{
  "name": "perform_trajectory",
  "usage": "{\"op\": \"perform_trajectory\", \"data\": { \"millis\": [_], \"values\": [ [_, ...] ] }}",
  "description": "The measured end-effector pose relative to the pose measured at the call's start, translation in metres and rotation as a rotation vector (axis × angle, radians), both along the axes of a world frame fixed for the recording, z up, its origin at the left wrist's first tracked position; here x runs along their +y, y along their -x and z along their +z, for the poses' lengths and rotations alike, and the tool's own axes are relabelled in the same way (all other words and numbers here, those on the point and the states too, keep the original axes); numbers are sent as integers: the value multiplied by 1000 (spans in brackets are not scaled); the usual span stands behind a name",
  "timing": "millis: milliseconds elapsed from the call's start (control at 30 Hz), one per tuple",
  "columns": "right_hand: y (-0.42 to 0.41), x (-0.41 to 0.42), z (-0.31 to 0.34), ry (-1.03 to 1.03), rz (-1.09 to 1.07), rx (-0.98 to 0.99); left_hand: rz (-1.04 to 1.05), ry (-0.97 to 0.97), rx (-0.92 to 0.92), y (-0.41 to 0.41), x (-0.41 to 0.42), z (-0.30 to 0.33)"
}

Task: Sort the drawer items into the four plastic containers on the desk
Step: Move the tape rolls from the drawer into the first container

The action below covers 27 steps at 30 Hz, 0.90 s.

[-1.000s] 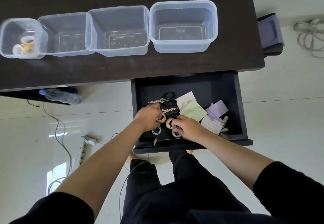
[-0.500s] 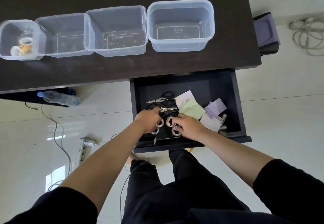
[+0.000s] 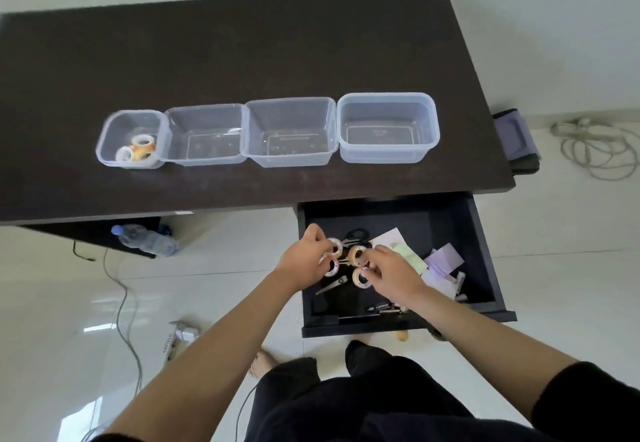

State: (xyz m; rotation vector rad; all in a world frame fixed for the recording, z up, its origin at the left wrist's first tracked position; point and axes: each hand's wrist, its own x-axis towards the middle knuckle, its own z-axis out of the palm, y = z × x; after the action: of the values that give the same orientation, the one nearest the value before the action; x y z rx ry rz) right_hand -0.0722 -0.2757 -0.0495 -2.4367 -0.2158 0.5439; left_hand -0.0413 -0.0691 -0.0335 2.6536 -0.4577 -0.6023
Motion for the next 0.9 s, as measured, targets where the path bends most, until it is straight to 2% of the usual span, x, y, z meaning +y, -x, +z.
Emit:
{"op": "perform_trajectory", "data": {
  "millis": [233, 467, 667, 900],
  "values": [
    [-38, 90, 50, -129, -2, -216, 202, 123, -133, -12, 99, 44],
    [-52, 212, 86, -219, 35, -302, 365, 145, -313, -9, 223, 89],
    [-68, 290, 108, -284, 56, -379, 470, 137, -364, -17, 296, 114],
    [-123, 340, 127, -276, 53, -370, 525, 115, -369, -63, 338, 121]
  ]
}}
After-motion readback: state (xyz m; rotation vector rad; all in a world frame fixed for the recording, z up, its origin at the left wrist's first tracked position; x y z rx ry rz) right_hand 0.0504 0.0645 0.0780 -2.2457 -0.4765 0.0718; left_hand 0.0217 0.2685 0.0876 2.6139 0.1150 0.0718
